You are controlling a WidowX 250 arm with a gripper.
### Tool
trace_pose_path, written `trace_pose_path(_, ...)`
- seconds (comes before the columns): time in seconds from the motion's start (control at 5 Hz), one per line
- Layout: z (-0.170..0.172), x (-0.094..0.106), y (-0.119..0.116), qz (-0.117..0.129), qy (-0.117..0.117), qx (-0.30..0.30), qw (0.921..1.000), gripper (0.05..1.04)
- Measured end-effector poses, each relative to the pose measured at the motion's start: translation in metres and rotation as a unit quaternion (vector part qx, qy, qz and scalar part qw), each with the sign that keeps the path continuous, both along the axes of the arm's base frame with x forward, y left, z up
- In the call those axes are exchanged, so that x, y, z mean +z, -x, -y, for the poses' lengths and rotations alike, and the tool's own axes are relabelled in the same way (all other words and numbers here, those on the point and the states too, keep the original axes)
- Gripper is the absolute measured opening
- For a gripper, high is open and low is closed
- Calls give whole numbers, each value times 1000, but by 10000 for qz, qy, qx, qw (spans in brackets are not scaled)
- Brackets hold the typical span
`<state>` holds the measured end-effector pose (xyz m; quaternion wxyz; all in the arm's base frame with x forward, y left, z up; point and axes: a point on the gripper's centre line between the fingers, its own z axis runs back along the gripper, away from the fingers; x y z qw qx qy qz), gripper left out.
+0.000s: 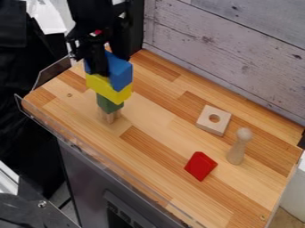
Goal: Move the blue arch to the table
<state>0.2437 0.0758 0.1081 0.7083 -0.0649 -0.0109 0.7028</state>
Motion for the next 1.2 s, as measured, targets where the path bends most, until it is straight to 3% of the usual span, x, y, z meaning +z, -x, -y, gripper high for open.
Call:
trace_pose_path(0.4, -3, 12, -9, -4, -159, -304, 9994, 548)
trace_pose_path(0.8, 7, 50, -34, 113, -678, -696, 9952, 548)
trace_pose_path(1.2, 37, 34, -59, 241, -362, -793, 9959, 548)
